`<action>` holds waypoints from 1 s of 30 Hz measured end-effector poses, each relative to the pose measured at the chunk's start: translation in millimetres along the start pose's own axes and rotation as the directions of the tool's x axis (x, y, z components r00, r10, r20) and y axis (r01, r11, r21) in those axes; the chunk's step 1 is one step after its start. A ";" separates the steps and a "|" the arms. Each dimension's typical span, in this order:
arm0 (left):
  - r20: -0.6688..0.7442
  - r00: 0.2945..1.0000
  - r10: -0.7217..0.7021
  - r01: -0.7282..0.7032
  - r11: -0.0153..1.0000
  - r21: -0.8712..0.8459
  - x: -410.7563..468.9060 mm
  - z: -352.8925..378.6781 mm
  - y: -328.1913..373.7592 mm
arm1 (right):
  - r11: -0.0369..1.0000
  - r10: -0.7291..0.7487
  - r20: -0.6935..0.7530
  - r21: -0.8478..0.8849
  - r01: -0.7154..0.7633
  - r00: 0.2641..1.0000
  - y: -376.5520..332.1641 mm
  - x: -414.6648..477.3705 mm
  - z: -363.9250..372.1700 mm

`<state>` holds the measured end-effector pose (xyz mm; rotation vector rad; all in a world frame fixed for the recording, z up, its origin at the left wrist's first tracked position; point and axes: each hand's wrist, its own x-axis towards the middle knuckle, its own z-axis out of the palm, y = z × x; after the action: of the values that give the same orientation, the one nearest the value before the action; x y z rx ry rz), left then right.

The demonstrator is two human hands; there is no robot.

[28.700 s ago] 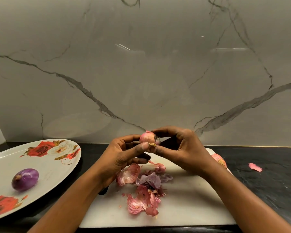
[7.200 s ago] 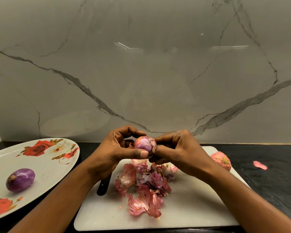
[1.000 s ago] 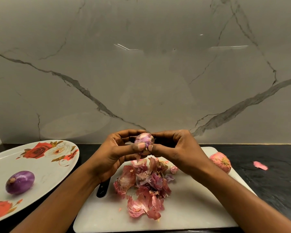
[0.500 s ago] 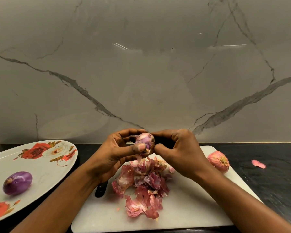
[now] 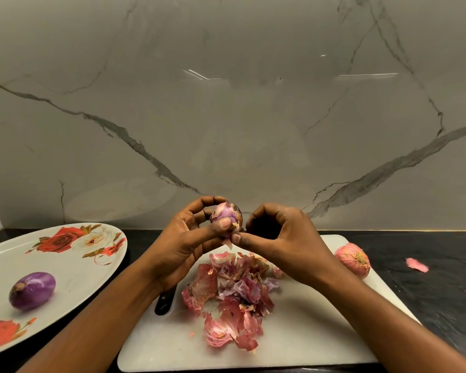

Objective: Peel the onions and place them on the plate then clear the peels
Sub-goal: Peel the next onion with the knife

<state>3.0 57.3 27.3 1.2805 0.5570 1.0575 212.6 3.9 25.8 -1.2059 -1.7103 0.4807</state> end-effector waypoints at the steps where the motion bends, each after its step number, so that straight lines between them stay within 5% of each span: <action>1: 0.010 1.000 0.004 -0.004 1.000 0.007 0.2 -0.3 -0.9 | 1.000 -0.001 0.017 0.013 0.001 1.000 0.4 -0.2 0.5; 18: 0.037 0.999 -0.013 0.012 1.000 0.028 -0.2 2.4 0.4 | 0.983 0.034 0.089 0.178 -0.050 0.995 -0.6 2.1 -4.4; 25: 0.073 0.997 -0.021 0.029 0.994 -0.106 0.4 0.5 3.5 | 0.915 0.144 0.093 0.368 -0.168 0.985 -5.4 5.1 -7.3; 30: 0.062 0.998 -0.008 0.018 0.987 -0.161 2.8 -3.6 4.3 | 0.917 0.203 0.061 0.337 -0.212 0.977 -5.0 3.7 -9.1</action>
<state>0.0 61.3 31.0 1.1613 0.4234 1.0282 217.7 3.2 35.5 -1.1305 -1.4483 0.8878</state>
